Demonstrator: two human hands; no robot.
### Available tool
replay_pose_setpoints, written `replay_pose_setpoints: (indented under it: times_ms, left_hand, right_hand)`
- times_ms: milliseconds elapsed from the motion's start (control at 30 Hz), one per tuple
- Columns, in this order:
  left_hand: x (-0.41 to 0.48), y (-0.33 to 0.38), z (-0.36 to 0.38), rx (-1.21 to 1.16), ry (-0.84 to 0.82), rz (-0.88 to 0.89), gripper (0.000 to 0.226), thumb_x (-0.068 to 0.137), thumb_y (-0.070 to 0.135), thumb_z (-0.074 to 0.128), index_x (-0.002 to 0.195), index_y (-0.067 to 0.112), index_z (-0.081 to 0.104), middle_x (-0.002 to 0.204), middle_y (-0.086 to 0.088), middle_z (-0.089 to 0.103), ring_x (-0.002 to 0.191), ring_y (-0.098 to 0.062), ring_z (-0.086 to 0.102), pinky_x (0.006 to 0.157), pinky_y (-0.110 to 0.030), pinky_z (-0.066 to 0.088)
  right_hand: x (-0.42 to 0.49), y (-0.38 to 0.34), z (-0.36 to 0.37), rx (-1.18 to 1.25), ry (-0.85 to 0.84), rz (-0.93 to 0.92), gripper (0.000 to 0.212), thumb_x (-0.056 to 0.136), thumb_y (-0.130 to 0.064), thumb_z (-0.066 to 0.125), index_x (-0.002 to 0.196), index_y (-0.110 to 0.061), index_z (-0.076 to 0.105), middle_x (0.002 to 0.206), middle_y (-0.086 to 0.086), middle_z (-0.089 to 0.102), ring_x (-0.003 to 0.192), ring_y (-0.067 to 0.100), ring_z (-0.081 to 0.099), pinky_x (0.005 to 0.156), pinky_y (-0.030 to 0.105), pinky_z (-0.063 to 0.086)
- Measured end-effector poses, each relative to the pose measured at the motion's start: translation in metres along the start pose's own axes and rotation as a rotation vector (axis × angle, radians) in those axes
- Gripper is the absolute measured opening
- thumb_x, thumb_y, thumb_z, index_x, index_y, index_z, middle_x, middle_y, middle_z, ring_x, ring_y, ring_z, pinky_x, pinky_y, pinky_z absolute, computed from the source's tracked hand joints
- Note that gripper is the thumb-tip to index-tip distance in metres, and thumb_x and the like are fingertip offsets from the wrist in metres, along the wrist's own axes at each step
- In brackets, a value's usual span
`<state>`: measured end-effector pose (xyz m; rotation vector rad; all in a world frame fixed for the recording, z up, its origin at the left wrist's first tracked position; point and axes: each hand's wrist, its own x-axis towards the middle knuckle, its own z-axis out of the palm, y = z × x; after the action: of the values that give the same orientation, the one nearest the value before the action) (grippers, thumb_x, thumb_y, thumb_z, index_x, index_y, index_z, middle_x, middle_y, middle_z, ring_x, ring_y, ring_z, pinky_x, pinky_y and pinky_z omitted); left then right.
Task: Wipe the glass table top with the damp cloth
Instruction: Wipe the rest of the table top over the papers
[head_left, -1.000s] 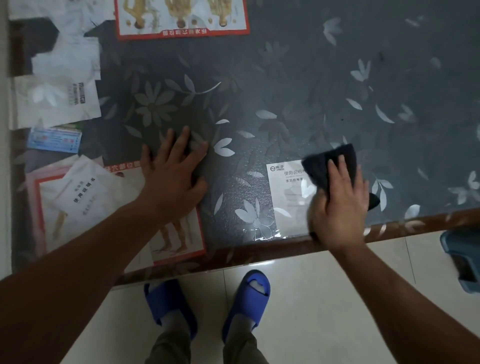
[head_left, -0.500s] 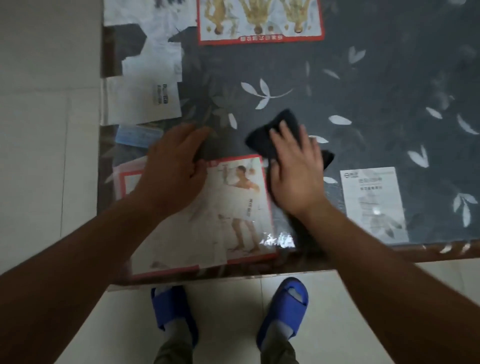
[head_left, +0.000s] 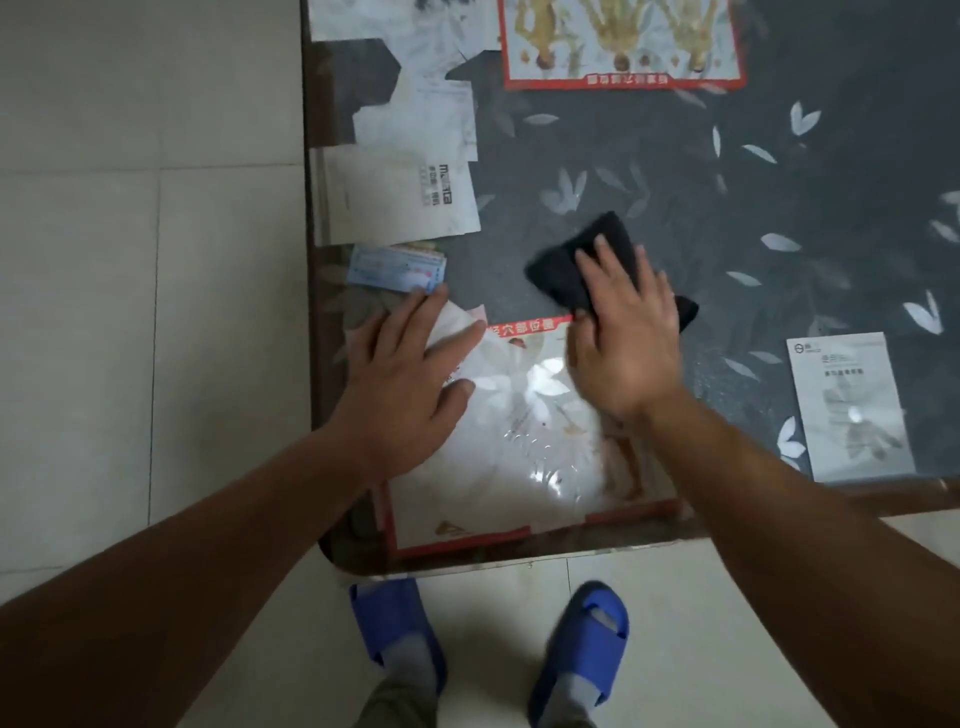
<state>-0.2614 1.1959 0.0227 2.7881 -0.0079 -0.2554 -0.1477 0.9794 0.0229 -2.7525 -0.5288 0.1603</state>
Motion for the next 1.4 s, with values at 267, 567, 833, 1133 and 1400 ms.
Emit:
replay_pose_setpoints:
  times_ms: [267,567,833,1133,1400]
  left_hand:
    - [-0.003,-0.004,0.005,-0.008,0.032,0.025,0.055,0.096,0.038,0.033,0.15,0.035,0.031,0.164,-0.003,0.009,0.151,-0.021,-0.002,0.117,-0.049,0.001]
    - [-0.001,-0.003,0.007,0.001,0.034,0.012,0.055,0.095,0.04,0.032,0.15,0.037,0.03,0.164,-0.002,0.008,0.151,-0.02,-0.004,0.117,-0.048,-0.001]
    - [0.001,-0.004,0.01,0.026,0.048,0.002,0.055,0.094,0.037,0.033,0.149,0.037,0.032,0.164,-0.002,0.011,0.151,-0.022,-0.001,0.117,-0.048,0.0]
    - [0.003,-0.009,0.001,-0.178,-0.002,-0.009,0.056,0.091,0.031,0.03,0.144,0.042,0.039,0.163,0.003,0.012,0.151,-0.017,-0.002,0.119,-0.045,-0.001]
    - [-0.002,-0.001,-0.008,-0.165,0.006,-0.001,0.054,0.09,0.029,0.036,0.142,0.025,0.046,0.161,-0.006,0.023,0.151,-0.024,0.01,0.12,-0.052,0.007]
  right_hand:
    - [-0.094,-0.001,0.005,-0.037,-0.157,-0.388,0.059,0.087,-0.018,0.052,0.146,-0.019,0.048,0.16,0.0,0.034,0.151,0.031,0.019,0.124,0.05,0.008]
    - [-0.017,0.013,-0.003,0.057,-0.018,-0.066,0.058,0.093,-0.025,0.04,0.151,-0.018,0.04,0.161,0.003,0.032,0.151,0.034,0.018,0.122,0.053,0.014]
    - [-0.083,-0.004,0.0,0.285,-0.105,-0.179,0.046,0.092,-0.012,0.049,0.137,-0.016,0.058,0.151,0.004,0.048,0.148,0.024,0.03,0.121,0.04,0.023]
    - [-0.101,-0.058,-0.068,1.415,-0.291,0.561,0.032,0.101,-0.004,0.047,0.118,-0.025,0.065,0.113,0.008,0.072,0.1,0.023,0.067,0.089,0.046,0.055]
    - [-0.115,-0.024,-0.028,0.164,-0.029,-0.06,0.052,0.087,-0.008,0.063,0.136,-0.024,0.056,0.135,0.01,0.051,0.121,0.029,0.045,0.102,0.048,0.043]
